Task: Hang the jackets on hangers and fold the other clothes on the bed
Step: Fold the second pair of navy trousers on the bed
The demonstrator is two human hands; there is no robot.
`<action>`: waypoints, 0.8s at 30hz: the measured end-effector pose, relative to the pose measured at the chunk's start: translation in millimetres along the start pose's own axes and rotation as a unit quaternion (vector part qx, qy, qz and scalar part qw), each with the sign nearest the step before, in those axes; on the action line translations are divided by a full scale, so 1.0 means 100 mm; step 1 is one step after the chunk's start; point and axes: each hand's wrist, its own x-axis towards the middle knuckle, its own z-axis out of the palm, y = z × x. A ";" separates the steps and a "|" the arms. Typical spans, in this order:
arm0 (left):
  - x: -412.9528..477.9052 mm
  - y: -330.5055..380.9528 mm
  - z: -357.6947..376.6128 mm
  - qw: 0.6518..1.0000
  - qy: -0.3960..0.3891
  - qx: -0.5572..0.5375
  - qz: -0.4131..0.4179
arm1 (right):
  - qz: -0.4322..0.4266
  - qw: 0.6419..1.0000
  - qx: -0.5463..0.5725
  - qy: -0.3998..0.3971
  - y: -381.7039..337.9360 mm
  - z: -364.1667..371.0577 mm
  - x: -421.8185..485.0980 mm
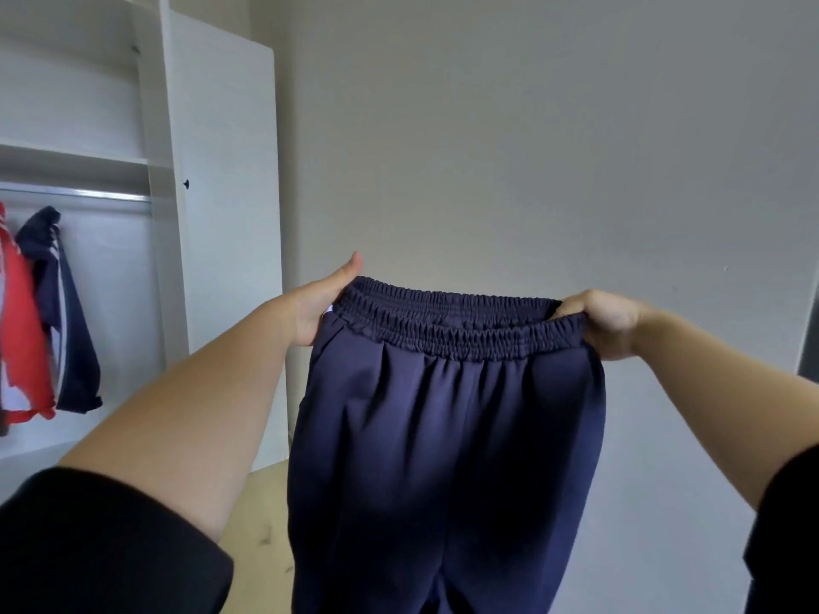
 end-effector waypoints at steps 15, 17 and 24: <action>-0.05 -0.26 -0.08 0.987 -0.065 0.139 0.039 | -0.101 0.983 0.071 -0.135 0.34 0.03 0.07; -0.03 -0.30 -0.06 0.989 -0.006 0.126 0.075 | -0.121 0.988 0.055 -0.073 0.29 0.13 0.10; -0.08 0.00 -0.15 0.983 -0.049 0.004 0.175 | -0.293 0.945 0.136 -0.060 -0.14 0.12 -0.11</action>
